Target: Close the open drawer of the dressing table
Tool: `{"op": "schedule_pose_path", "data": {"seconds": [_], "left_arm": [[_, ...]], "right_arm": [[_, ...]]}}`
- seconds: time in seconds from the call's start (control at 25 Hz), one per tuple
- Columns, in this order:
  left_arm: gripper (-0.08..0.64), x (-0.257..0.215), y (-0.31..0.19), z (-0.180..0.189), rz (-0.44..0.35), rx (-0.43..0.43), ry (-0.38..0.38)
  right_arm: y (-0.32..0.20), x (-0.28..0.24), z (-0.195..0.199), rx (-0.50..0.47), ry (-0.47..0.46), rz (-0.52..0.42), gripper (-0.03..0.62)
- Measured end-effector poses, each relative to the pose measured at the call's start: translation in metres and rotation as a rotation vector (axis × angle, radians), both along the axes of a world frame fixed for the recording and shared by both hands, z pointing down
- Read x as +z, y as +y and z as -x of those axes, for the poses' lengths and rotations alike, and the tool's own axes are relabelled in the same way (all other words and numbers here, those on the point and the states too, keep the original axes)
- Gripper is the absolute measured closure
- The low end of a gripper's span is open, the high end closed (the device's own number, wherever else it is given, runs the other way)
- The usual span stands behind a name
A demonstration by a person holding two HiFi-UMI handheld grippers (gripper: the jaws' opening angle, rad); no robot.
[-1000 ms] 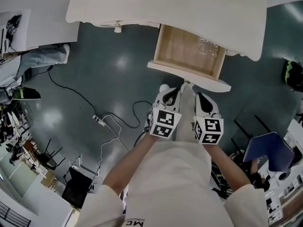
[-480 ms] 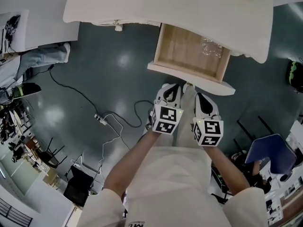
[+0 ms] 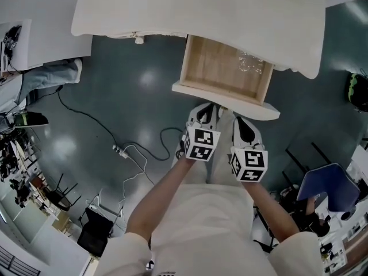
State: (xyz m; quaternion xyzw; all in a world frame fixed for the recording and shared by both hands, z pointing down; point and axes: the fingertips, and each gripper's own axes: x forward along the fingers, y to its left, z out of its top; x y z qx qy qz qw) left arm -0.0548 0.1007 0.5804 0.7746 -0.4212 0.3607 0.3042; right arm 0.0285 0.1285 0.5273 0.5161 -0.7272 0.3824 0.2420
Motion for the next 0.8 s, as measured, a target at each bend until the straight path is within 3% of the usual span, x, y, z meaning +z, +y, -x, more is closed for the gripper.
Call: {"op": "schedule_pose_path", "data": {"seconds": [0.8], "left_arm": [[0.548, 0.005, -0.023, -0.008, -0.014, -0.002, 0.009]], "right_arm": [[-0.013, 0.002, -0.011, 0.03, 0.001, -0.001, 0.591]]}}
